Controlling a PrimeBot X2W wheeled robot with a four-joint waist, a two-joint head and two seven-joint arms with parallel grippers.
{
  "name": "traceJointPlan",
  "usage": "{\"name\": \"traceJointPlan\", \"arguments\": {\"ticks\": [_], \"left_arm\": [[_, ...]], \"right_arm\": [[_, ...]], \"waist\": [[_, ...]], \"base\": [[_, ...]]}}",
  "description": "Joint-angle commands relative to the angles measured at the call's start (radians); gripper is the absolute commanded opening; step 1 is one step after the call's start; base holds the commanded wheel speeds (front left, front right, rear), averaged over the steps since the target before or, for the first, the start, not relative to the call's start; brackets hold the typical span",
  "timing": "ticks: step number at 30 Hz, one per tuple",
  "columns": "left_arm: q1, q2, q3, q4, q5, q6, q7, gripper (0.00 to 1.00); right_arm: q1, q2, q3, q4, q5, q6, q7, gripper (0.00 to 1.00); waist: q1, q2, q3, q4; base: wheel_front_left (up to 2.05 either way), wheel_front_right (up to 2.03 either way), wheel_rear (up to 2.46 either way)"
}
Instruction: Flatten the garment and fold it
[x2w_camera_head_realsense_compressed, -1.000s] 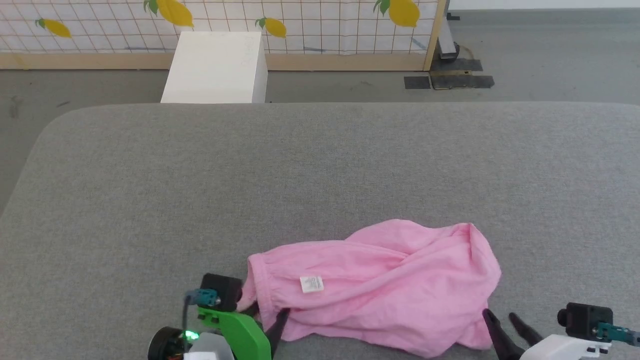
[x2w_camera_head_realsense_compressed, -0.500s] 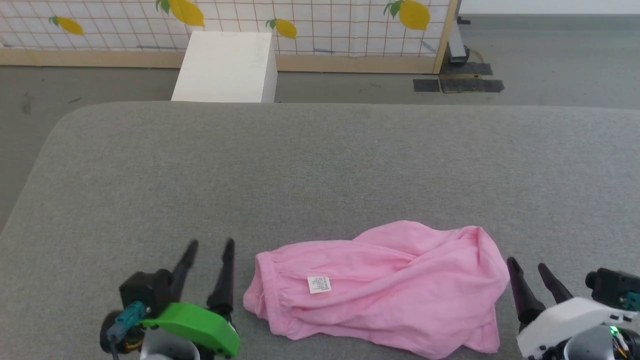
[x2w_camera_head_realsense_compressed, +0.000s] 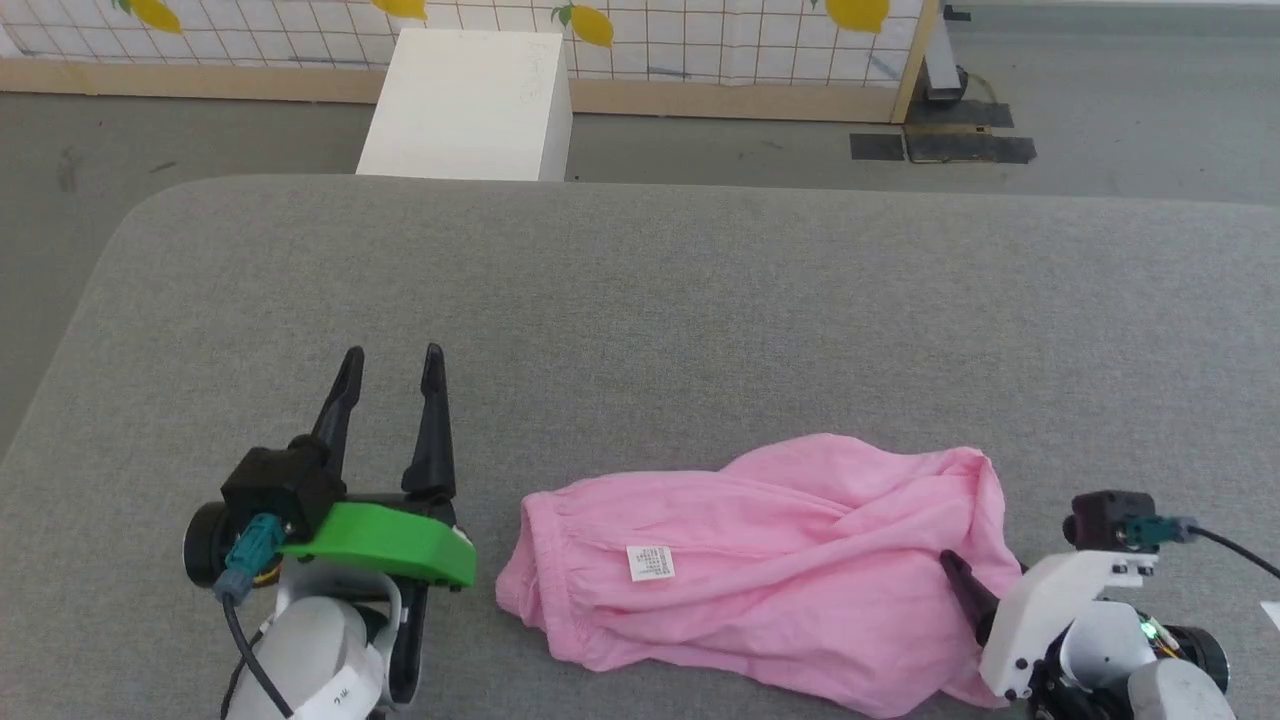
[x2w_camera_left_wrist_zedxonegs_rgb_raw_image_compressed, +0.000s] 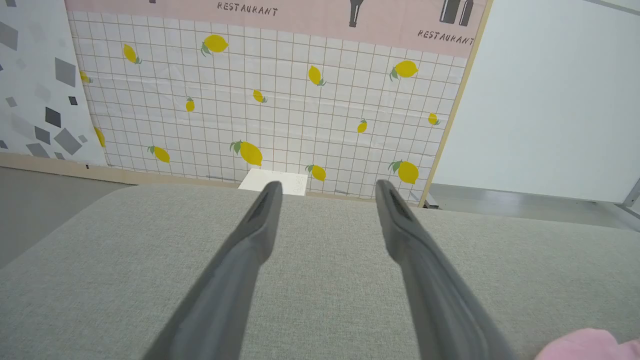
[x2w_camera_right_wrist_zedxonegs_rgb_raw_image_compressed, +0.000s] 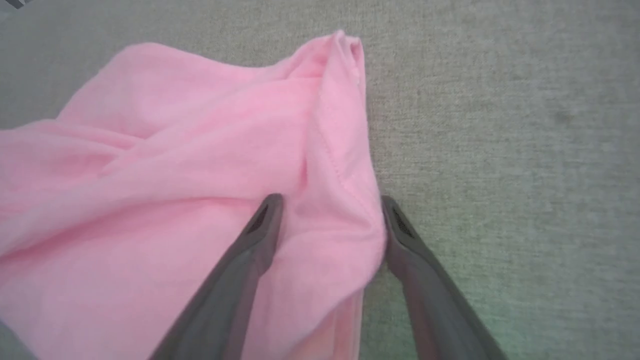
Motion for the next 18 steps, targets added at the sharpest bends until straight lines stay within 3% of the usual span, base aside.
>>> {"name": "traceJointPlan", "arguments": {"ticks": [1,3,4,5,7,8,12,18], "left_arm": [[-0.022,-0.011,0.016,0.008,0.021,-0.017,-0.004,1.0],[-0.032,-0.028,0.04,0.019,0.043,-0.039,-0.004,1.0],[-0.035,-0.035,0.051,0.025,0.056,-0.05,-0.004,1.0],[-0.037,-0.041,0.06,0.029,0.064,-0.058,-0.004,1.0],[-0.038,-0.053,0.077,0.036,0.082,-0.073,-0.004,1.0],[-0.037,-0.059,0.085,0.041,0.09,-0.082,-0.004,1.0],[-0.028,-0.078,0.109,0.058,0.109,-0.109,-0.004,1.0],[-0.01,-0.102,0.127,0.062,0.123,-0.137,-0.004,1.0]], "right_arm": [[-0.003,0.001,0.012,0.02,-0.009,-0.001,0.038,1.0],[0.0,0.001,0.03,0.019,-0.004,-0.001,0.075,1.0],[0.004,0.001,0.039,0.019,0.001,-0.001,0.095,0.9],[0.008,0.001,0.045,0.016,0.005,-0.001,0.109,0.56],[0.014,0.001,0.049,0.004,0.008,-0.001,0.123,0.25],[0.018,0.001,0.049,-0.005,0.012,-0.001,0.122,0.0],[0.022,0.001,0.013,-0.039,0.008,-0.001,0.067,0.0],[0.026,0.001,-0.158,-0.05,-0.04,-0.001,-0.027,0.0]], "waist": [[0.0,0.0,0.001,0.0],[0.0,0.0,0.001,0.0],[0.0,0.0,0.002,-0.001],[0.0,0.0,0.002,-0.002],[0.0,0.0,0.001,-0.003],[0.0,0.0,0.001,-0.004],[0.0,0.0,-0.004,-0.008],[0.0,0.0,-0.014,-0.005]], "base": [[0.0,0.0,0.0],[0.0,0.0,0.0],[0.0,0.0,0.0],[0.0,0.0,0.0],[0.0,0.0,0.0],[0.0,0.0,0.0],[0.0,0.0,0.0],[0.0,0.0,0.0]]}}
